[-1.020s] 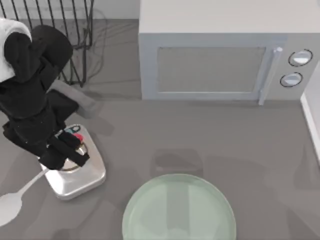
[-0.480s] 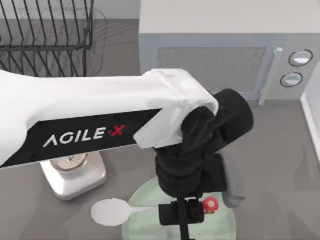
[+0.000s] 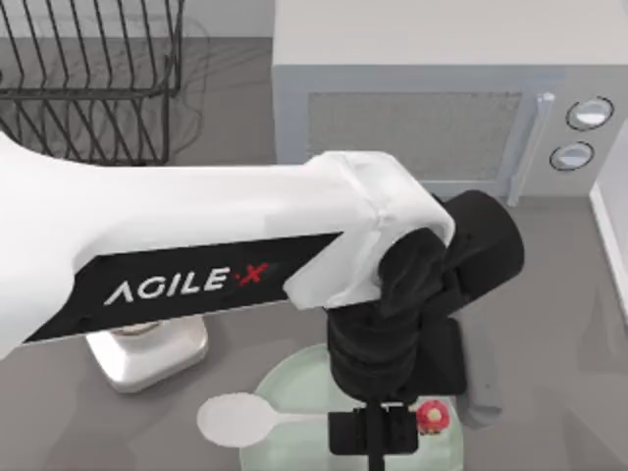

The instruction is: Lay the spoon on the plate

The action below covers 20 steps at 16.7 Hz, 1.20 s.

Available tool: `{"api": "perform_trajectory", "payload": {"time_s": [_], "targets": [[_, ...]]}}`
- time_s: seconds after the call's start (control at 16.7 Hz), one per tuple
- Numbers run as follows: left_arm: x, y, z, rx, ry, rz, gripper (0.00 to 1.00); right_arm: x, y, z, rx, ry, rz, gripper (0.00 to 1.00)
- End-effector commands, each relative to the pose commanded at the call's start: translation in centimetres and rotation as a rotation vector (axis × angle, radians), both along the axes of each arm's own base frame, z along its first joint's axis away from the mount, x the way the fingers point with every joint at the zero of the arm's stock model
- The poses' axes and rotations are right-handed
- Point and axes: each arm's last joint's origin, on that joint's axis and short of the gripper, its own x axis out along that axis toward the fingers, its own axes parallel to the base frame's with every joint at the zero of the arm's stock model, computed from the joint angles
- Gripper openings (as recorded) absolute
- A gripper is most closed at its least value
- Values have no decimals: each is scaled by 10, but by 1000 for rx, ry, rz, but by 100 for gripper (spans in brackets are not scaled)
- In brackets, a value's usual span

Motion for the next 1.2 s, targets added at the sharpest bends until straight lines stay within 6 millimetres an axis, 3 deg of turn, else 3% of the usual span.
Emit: {"api": "perform_trajectory", "payload": {"time_s": [0.72, 1.2], "targets": [[11, -23, 16, -160, -173, 20, 0, 0, 0, 0, 0, 0, 0, 100], [16, -20, 15, -202, -191, 31, 0, 0, 0, 0, 0, 0, 0, 100]]}}
